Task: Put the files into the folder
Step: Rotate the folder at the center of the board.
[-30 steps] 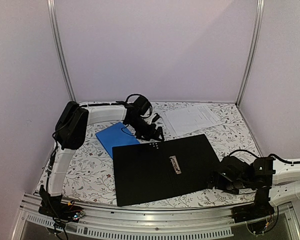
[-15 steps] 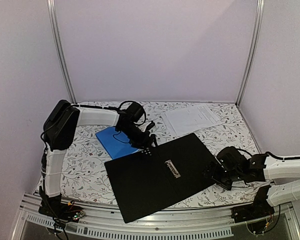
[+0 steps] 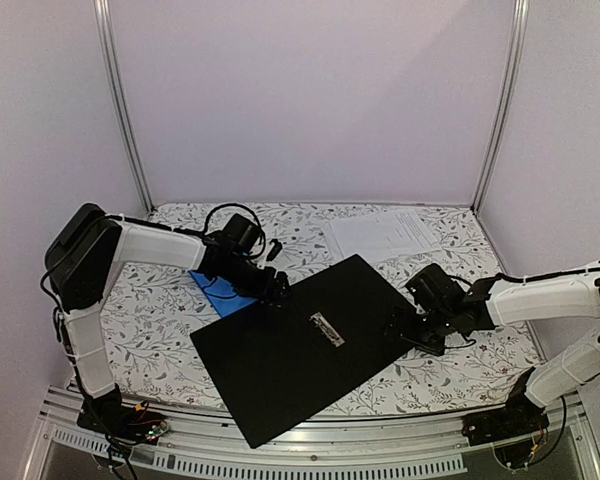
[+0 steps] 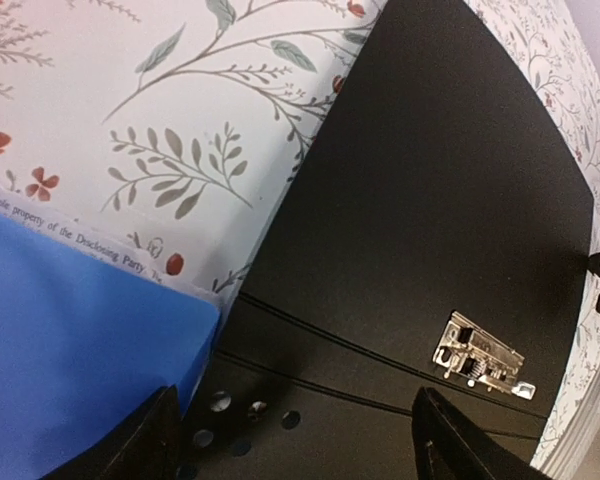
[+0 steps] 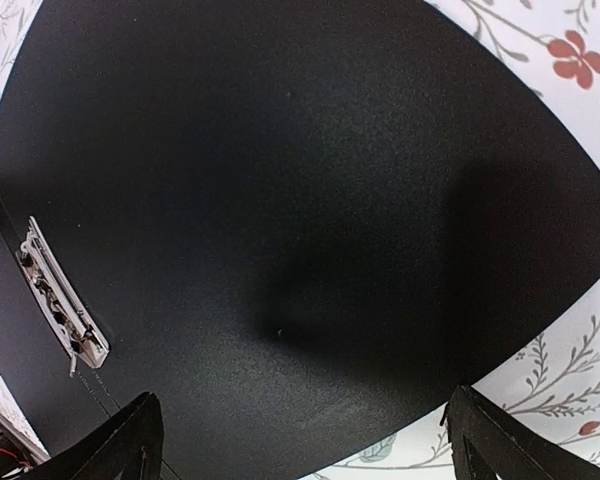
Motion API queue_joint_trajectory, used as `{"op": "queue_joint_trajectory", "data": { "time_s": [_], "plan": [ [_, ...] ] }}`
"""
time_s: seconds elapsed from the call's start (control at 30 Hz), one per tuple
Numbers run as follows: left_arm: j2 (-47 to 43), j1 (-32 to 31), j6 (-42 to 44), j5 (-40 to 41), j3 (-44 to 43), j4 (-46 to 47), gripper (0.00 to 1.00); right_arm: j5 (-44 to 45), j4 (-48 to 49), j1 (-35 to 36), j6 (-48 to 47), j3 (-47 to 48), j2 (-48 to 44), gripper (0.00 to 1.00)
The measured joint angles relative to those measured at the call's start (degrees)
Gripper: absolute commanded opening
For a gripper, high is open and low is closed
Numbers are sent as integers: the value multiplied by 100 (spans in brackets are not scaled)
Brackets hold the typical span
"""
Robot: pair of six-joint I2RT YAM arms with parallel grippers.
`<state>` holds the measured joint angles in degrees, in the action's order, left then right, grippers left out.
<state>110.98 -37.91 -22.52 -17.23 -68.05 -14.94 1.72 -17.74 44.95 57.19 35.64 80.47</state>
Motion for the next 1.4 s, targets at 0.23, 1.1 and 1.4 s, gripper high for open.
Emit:
{"op": "queue_joint_trajectory", "data": {
  "time_s": [0.23,1.1,1.4],
  "plan": [
    [-2,0,-122,358,133,17,79,-339,-74,-487,-592,603,610,99],
    [-1388,-1130,-1064,-107,1423,-1217,88,-894,-420,-1095,-3038,3554,3134,87],
    [-2422,-1174,-968,1591,1158,-1506,99,-1091,-876,-717,-3803,2931,1961,61]
  ]
}}
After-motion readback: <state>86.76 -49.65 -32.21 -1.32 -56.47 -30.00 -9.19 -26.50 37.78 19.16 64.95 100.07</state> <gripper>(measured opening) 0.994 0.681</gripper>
